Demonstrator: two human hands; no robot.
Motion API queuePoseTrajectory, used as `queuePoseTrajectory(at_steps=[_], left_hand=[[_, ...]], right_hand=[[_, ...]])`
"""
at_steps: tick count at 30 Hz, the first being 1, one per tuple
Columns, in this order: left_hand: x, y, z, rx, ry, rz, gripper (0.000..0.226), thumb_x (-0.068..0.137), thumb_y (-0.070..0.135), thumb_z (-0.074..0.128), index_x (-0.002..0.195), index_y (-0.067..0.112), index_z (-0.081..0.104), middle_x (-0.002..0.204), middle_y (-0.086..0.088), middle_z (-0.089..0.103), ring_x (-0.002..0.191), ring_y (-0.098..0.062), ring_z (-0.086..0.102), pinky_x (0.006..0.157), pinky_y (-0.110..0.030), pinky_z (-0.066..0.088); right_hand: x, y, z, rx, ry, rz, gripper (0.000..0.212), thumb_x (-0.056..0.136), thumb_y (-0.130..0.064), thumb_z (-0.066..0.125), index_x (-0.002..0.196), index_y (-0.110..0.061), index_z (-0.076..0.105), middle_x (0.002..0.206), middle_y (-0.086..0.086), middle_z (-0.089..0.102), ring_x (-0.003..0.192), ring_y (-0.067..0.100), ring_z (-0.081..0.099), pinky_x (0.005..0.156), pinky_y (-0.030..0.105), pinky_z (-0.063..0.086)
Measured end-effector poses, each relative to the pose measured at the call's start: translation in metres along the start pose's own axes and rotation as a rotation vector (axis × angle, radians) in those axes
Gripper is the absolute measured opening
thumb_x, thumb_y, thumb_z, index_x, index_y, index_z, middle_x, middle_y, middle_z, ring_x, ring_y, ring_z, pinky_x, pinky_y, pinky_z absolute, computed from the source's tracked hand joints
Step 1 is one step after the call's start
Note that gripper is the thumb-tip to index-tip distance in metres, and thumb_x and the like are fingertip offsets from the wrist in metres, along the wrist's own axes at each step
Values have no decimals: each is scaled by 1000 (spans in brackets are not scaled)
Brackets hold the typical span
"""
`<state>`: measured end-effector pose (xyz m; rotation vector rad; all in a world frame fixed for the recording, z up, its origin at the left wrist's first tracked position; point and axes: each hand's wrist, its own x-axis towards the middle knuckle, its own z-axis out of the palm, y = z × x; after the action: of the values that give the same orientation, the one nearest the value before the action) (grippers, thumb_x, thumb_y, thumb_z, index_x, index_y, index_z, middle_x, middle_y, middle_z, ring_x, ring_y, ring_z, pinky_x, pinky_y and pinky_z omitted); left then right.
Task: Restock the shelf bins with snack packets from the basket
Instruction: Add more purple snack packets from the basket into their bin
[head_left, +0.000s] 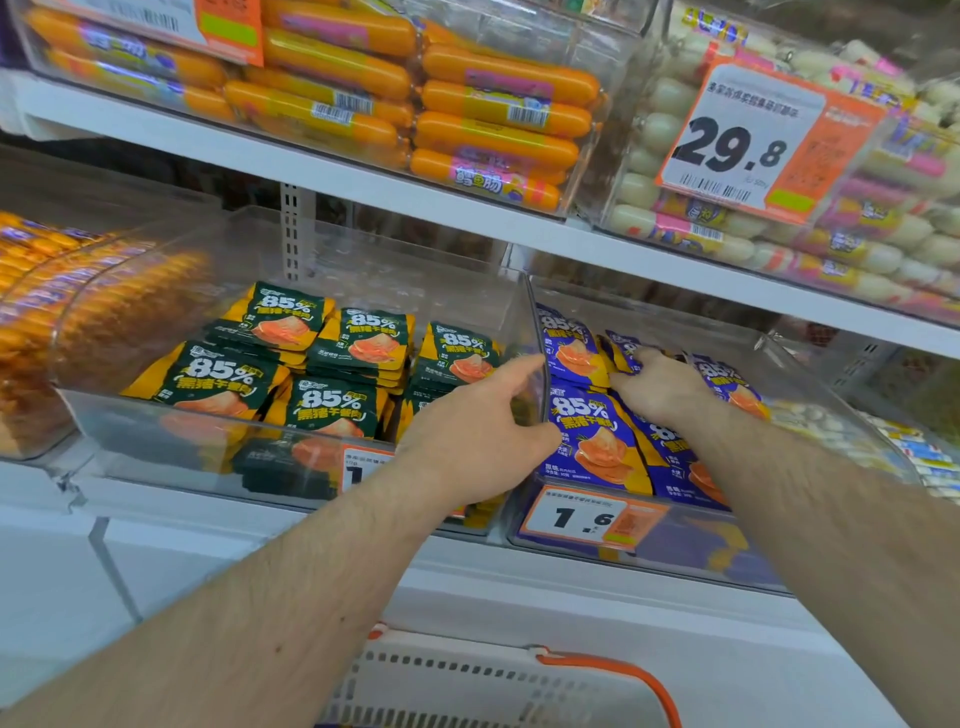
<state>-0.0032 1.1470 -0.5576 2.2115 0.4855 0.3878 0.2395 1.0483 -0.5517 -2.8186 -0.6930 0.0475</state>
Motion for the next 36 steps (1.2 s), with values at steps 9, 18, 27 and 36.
queuePoseTrajectory(at_steps=[9,18,27,36], left_hand=[[0,-1,2,-21,17,13,64,89,43,59,144,49,25,135,23,54,105,-8,63,83,-38,58],[-3,3,0,36,39,13,66,89,42,58,145,48,26,138,23,52,94,-9,65,84,-34,56],[-1,1,1,49,26,52,67,89,44,56,147,45,23,137,22,53,102,-9,64,83,-39,58],[-16,2,6,196,393,397,42,81,33,62,120,19,58,113,1,58,99,-18,57,85,-38,48]], right_hand=[[-6,-4,-6,-183,2,-77,47,96,-49,49,135,-23,54,136,9,57,119,30,55,86,39,49],[7,-4,2,-325,-42,-65,49,95,-54,33,137,-32,46,144,8,49,128,38,46,101,52,43],[9,5,-4,-318,-126,-68,64,89,-47,6,146,-33,31,162,6,23,144,41,22,114,61,20],[-63,-18,-12,22,319,-199,44,102,-39,30,102,-20,69,118,15,66,116,39,51,96,45,35]])
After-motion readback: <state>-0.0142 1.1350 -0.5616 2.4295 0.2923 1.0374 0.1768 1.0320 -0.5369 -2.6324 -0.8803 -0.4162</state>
